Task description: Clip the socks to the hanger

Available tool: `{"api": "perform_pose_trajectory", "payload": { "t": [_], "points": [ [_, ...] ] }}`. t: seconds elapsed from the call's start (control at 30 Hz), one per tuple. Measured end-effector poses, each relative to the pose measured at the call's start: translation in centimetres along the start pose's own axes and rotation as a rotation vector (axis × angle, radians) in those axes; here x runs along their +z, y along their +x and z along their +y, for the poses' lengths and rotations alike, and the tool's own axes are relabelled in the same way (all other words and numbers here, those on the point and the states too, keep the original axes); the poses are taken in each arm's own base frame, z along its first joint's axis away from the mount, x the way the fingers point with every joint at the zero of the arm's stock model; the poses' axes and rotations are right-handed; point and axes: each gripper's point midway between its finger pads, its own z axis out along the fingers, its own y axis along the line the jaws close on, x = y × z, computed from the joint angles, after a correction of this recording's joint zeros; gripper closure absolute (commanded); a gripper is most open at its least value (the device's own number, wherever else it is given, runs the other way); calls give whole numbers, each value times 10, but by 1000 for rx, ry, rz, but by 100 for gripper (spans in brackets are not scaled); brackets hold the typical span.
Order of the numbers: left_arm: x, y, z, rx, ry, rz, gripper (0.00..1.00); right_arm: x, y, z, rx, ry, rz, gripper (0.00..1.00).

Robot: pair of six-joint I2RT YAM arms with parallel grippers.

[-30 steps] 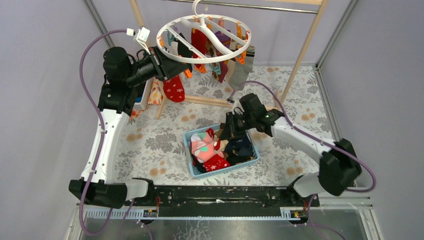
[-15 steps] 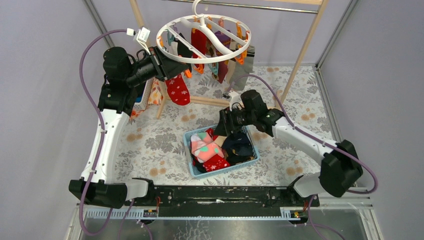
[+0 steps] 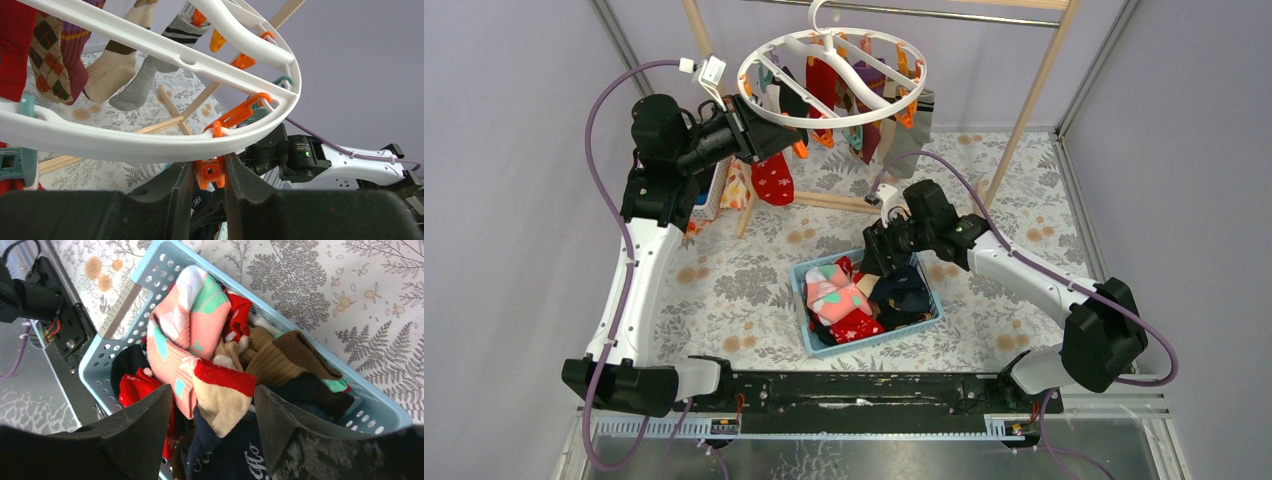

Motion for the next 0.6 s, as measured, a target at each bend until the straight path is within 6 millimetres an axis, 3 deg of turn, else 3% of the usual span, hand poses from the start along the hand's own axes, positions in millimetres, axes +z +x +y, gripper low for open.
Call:
{"api": "perform_pose_trajectory", "payload": {
  "t": [0.33, 0.47, 0.6],
  "points": [
    [0, 1, -1, 0, 4, 3, 95, 9, 13, -25, 10, 105, 43, 41],
    [0, 1, -1, 0, 5, 4, 95, 16, 25, -26, 32, 91, 58, 55],
    [0, 1, -1, 1, 5, 4, 95, 20, 34, -17, 65, 35, 30, 77]
  ]
}}
